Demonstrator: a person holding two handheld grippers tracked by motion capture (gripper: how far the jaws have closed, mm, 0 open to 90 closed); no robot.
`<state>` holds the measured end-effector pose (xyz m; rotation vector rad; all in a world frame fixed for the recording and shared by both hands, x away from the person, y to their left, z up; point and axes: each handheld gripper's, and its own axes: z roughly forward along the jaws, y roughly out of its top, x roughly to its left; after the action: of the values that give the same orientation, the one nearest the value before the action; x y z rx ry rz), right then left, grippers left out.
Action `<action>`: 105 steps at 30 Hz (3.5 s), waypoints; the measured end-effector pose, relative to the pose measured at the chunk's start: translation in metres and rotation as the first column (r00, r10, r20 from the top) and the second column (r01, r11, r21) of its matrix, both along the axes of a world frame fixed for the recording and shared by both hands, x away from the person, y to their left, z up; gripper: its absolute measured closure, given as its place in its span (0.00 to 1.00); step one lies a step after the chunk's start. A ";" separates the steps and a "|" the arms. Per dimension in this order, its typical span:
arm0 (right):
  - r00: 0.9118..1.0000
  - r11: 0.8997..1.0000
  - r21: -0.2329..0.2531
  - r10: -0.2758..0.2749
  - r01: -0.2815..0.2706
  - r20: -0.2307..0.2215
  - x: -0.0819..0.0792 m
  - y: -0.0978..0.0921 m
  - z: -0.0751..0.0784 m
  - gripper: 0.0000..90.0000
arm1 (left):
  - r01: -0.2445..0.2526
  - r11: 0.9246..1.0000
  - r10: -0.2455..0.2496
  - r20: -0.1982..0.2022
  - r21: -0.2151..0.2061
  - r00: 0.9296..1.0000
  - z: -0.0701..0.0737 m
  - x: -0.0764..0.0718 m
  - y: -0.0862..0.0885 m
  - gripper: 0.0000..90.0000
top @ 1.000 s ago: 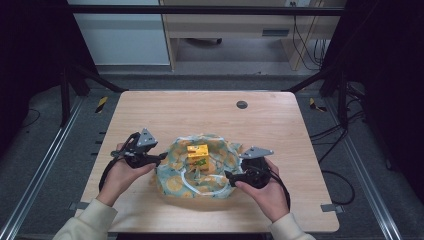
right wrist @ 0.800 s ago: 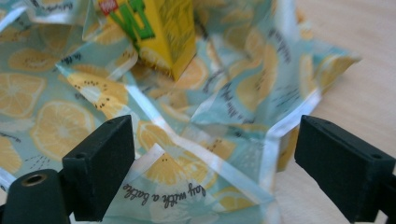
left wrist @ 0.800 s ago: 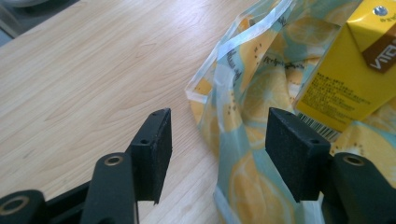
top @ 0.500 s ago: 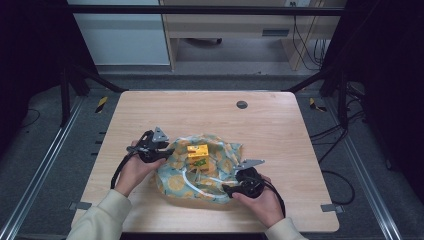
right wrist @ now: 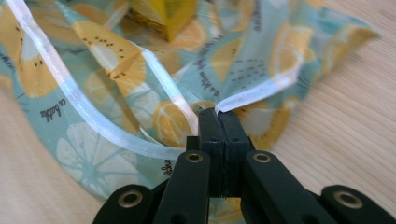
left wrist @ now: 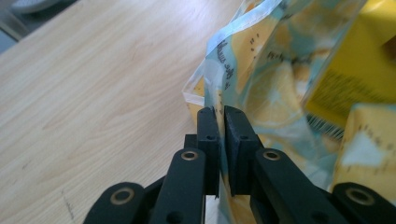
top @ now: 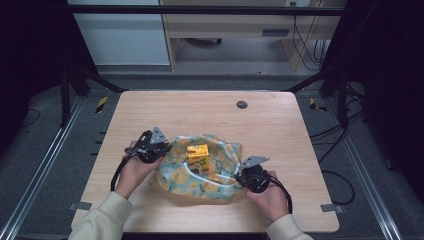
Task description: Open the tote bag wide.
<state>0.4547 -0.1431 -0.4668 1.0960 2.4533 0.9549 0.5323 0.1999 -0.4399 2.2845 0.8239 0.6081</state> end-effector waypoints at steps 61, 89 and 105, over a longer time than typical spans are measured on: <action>0.979 0.977 0.129 -0.181 0.168 0.098 0.008 -0.044 -0.003 0.45 | -0.064 0.997 0.068 0.073 -0.047 0.995 -0.002 -0.021 0.019 0.49; 0.867 0.867 0.201 -0.483 0.456 0.120 0.004 -0.128 0.008 0.08 | -0.273 0.952 0.272 -0.023 -0.136 0.962 0.018 -0.038 0.120 0.16; 0.900 0.898 0.051 -0.435 0.436 -0.031 0.006 -0.128 -0.019 0.08 | -0.214 0.977 0.213 -0.122 0.004 0.970 -0.034 -0.042 0.110 0.08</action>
<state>0.4603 -0.2712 -0.4860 1.5911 2.0625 0.8710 0.4899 0.3102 -0.4737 2.2589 1.1401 0.5616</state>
